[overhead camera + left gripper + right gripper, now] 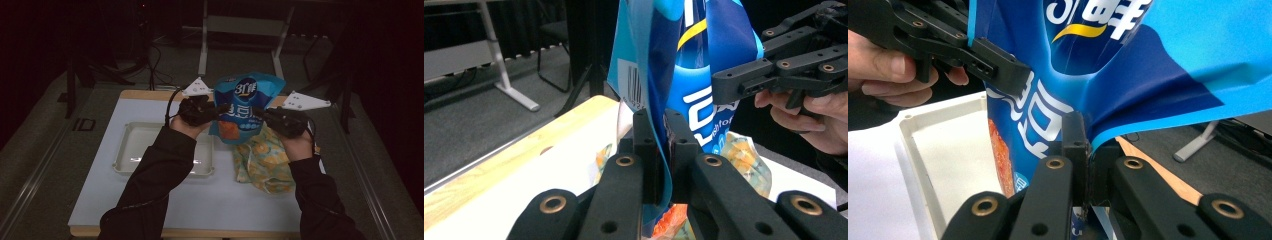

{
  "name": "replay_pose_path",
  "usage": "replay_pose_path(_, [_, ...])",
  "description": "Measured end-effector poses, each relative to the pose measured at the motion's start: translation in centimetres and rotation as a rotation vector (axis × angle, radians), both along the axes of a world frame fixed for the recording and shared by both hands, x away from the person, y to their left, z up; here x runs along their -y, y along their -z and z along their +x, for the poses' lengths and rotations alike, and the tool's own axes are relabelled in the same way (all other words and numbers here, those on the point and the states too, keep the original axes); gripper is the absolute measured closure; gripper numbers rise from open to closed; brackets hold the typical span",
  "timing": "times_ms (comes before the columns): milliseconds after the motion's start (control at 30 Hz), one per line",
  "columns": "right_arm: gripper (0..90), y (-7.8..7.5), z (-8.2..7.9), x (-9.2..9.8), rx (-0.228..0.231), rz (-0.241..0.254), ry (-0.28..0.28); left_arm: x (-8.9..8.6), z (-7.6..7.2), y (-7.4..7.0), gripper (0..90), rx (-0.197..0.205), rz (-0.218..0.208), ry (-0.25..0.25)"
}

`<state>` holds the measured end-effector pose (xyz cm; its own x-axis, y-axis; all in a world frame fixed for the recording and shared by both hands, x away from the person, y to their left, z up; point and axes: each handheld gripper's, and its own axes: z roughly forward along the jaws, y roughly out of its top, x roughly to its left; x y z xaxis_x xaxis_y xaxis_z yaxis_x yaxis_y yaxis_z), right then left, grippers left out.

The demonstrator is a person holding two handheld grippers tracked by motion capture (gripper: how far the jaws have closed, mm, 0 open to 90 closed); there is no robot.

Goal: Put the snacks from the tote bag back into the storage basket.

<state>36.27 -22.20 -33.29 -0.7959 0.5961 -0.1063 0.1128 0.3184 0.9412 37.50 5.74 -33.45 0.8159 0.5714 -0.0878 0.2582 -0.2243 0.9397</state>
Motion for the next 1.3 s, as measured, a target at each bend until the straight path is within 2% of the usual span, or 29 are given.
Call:
replay_pose_path(467, [89.4, 0.4, 0.6, -4.1, -0.009, 0.009, -0.047, -4.1, -0.8, 0.3, 87.6, -0.006, 0.005, -0.053])
replay_pose_path(867, [89.4, 0.9, 0.9, -7.2, -0.009, -0.013, -0.088, -7.0, -1.4, 0.9, 87.5, -0.013, 0.007, -0.082])
replay_pose_path(1300, [89.4, 2.0, 1.5, -10.1, -0.019, -0.018, -0.144, -10.1, -2.2, 2.3, 87.5, -0.027, -0.003, -0.131])
